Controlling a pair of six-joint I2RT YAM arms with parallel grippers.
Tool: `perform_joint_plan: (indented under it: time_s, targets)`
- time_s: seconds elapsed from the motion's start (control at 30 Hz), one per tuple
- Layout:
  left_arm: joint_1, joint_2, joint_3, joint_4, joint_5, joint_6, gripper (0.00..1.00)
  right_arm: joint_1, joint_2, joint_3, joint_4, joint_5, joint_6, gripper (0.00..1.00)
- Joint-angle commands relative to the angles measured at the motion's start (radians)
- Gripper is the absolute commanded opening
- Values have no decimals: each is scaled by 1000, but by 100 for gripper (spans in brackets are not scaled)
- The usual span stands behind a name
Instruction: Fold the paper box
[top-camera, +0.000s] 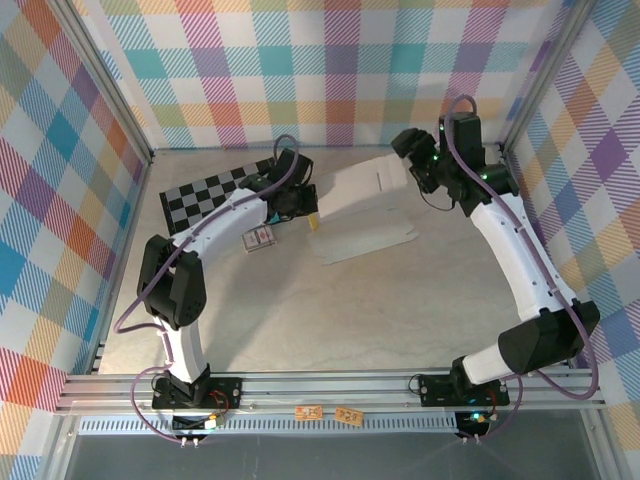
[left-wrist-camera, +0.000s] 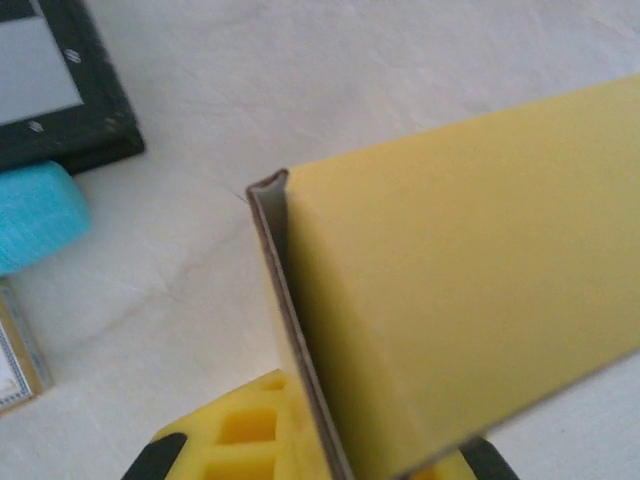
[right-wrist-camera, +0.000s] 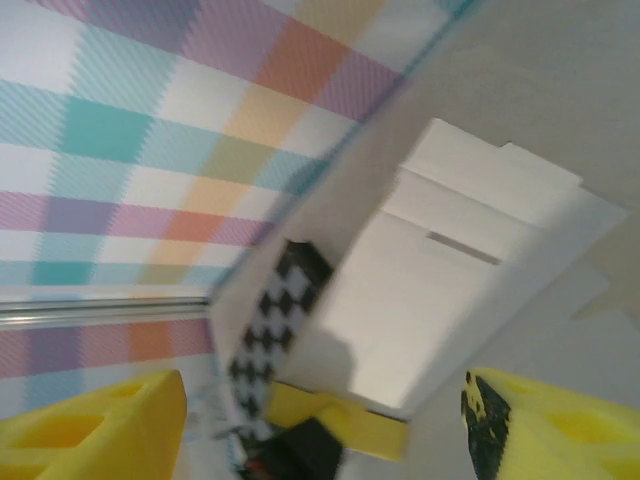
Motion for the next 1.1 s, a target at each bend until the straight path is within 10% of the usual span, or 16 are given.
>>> perform_joint_plan:
  time_s: [0.0, 0.37, 0.6, 1.07]
  targets:
    - [6, -57, 37, -163, 138, 46, 0, 0, -5, 39, -216, 49, -111, 72]
    - [3, -107, 18, -271, 217, 119, 0, 0, -7, 13, -284, -38, -185, 73]
    - [3, -139, 0, -242, 257, 190, 0, -124, -100, -191, -137, -320, -489, 69]
    - [44, -44, 111, -281, 400, 293, 0, -184, -169, -396, -64, -355, -876, 62]
